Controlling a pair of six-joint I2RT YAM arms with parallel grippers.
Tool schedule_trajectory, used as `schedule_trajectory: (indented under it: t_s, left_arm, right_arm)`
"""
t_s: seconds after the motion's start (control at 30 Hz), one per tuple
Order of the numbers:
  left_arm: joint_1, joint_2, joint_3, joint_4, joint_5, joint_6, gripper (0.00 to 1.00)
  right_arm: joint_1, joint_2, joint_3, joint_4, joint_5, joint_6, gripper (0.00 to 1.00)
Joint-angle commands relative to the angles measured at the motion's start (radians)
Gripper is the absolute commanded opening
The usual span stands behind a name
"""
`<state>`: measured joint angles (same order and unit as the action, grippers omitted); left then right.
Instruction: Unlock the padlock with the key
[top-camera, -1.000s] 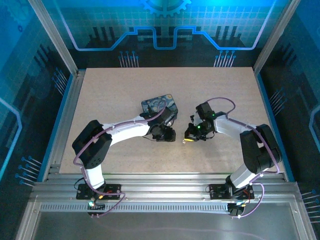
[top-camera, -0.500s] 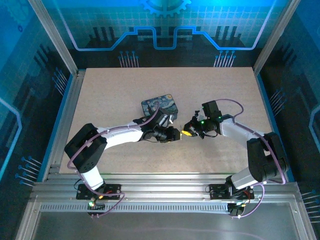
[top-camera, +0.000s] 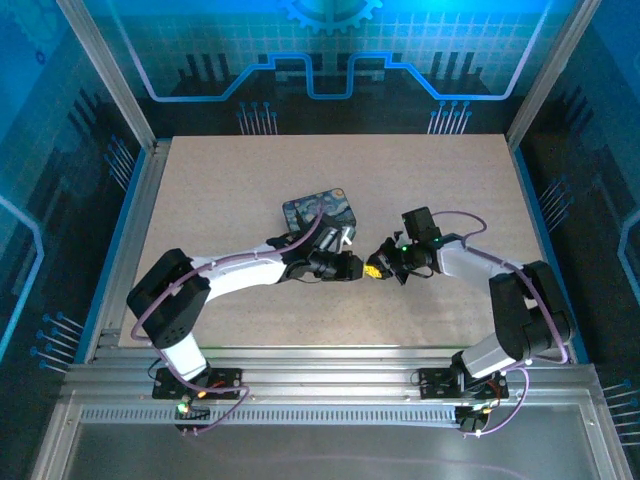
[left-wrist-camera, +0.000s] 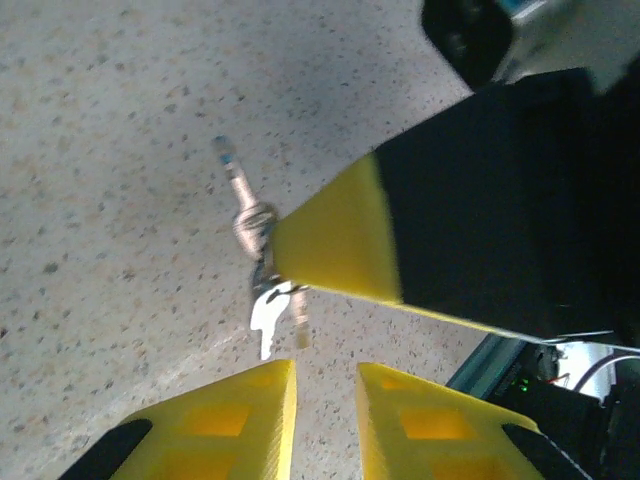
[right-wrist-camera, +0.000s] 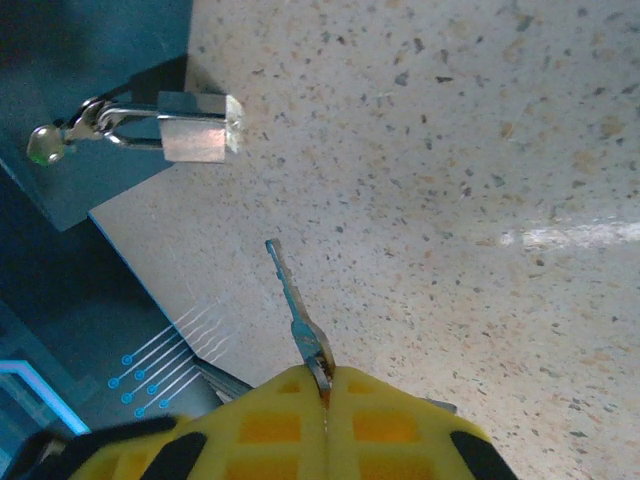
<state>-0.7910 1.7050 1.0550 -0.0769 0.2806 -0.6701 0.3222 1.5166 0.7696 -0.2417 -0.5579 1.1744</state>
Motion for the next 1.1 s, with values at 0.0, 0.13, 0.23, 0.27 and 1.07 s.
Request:
schedule_trajectory:
  t_s: [0.0,0.13,0.23,0.27,1.07]
  left_arm:
    - [-0.03,0.033,0.075,-0.078,-0.086,0.111,0.23]
    - [-0.044,0.045,0.084,-0.097,-0.146,0.135,0.23]
    - [-0.057,0.05,0.09,-0.128,-0.212,0.16,0.22]
    - [-0.059,0.05,0.088,-0.13,-0.225,0.163,0.22]
    - [-0.079,0.11,0.101,-0.128,-0.309,0.213,0.14]
  right_arm:
    - [0.011,0.017,-0.001,0.012,-0.017,0.072,0.01]
    - [0.01,0.032,-0.001,0.02,-0.036,0.111,0.01]
    - [0.009,0.042,-0.012,0.053,-0.052,0.155,0.02]
    - [0.009,0.043,-0.014,0.059,-0.056,0.168,0.02]
    - [0.028,0.036,0.017,0.053,-0.085,0.239,0.04]
